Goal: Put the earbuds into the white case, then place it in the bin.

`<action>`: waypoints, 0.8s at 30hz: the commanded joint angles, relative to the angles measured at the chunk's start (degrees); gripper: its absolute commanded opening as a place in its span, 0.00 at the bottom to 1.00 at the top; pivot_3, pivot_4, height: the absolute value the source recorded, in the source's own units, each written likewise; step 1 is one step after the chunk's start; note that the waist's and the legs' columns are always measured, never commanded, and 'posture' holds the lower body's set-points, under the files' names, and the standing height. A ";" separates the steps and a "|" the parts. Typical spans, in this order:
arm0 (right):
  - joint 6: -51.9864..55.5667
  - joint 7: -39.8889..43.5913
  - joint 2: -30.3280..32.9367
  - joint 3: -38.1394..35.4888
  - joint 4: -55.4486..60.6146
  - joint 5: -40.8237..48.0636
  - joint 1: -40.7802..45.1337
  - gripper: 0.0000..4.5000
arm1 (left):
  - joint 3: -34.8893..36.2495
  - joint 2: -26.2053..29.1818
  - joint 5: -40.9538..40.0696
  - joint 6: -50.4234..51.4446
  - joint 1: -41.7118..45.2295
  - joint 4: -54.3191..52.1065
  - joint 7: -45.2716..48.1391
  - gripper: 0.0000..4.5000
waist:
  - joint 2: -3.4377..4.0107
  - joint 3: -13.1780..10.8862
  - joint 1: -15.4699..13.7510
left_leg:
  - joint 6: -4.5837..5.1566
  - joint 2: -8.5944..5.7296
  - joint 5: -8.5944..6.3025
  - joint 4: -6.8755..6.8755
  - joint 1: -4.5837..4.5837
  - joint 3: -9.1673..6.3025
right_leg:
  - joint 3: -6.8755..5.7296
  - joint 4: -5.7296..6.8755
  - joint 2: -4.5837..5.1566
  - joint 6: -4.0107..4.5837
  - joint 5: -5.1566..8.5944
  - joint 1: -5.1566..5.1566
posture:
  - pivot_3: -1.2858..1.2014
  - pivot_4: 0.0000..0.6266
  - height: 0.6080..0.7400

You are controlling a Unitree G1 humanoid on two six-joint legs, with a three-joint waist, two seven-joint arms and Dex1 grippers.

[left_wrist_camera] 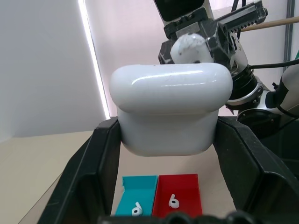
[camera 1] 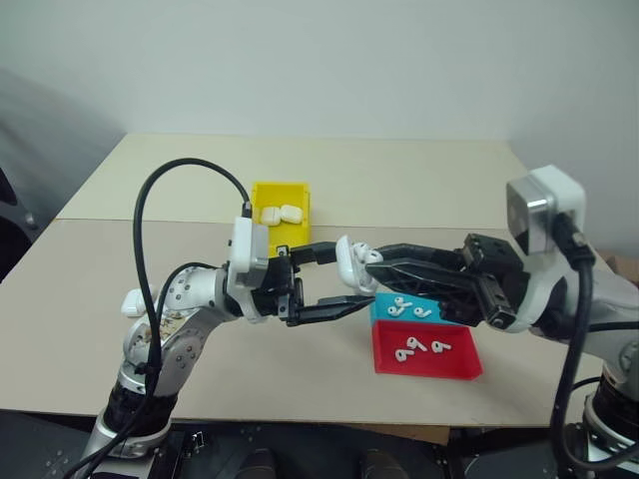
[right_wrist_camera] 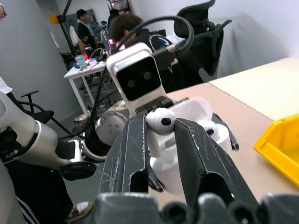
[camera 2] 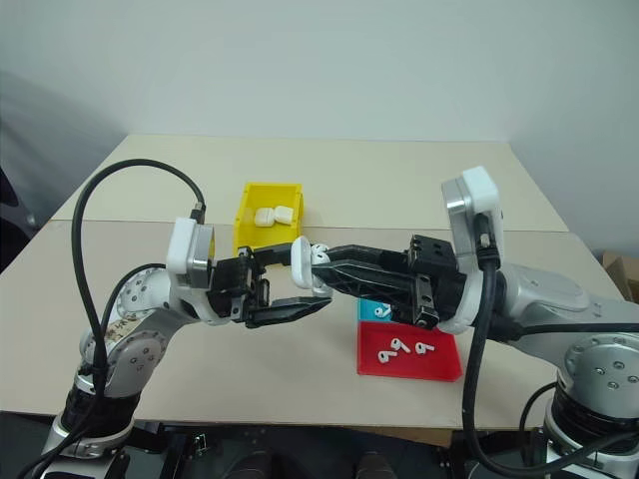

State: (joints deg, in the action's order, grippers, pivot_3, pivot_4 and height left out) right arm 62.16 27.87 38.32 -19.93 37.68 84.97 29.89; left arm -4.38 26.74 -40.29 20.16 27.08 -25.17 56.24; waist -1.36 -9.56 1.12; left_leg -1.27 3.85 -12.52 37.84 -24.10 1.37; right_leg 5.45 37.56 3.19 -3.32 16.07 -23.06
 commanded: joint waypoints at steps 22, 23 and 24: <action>-15.34 7.67 5.83 4.32 4.72 -10.05 -6.23 0.43 | 0.46 -0.47 0.75 -0.92 0.52 -0.74 0.09 0.61 | -0.01 -0.01 -0.25 | 0.00 0.00 0.00 0.00 -0.01 -0.01 | -0.01 -0.04 0.00 0.00 0.00 0.00 | 0.52 0.24 1.00; -15.69 7.91 6.08 4.32 4.74 -10.63 -6.46 0.43 | 0.50 -0.43 0.72 -0.94 0.54 -0.66 0.18 0.61 | -0.01 -0.01 -0.23 | 0.00 0.00 0.00 0.00 -0.01 -0.01 | -0.01 -0.04 0.00 0.00 0.00 0.00 | 0.52 0.24 1.00; -15.98 8.14 6.29 4.31 4.71 -11.01 -6.64 0.43 | 0.54 -0.40 0.70 -0.96 0.56 -0.60 0.25 0.61 | -0.01 -0.01 -0.23 | 0.00 0.00 0.00 0.00 -0.01 -0.01 | -0.01 -0.04 0.00 0.00 0.00 0.00 | 0.52 0.24 1.00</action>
State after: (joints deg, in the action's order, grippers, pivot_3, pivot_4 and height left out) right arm 48.12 35.19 43.75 -15.03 41.17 74.59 23.47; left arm -4.70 26.41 -39.45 20.10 27.04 -24.93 56.43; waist -1.37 -9.57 0.89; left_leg -1.27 3.85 -12.52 37.84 -24.11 1.36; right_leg 5.44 37.53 3.18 -3.32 16.07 -23.05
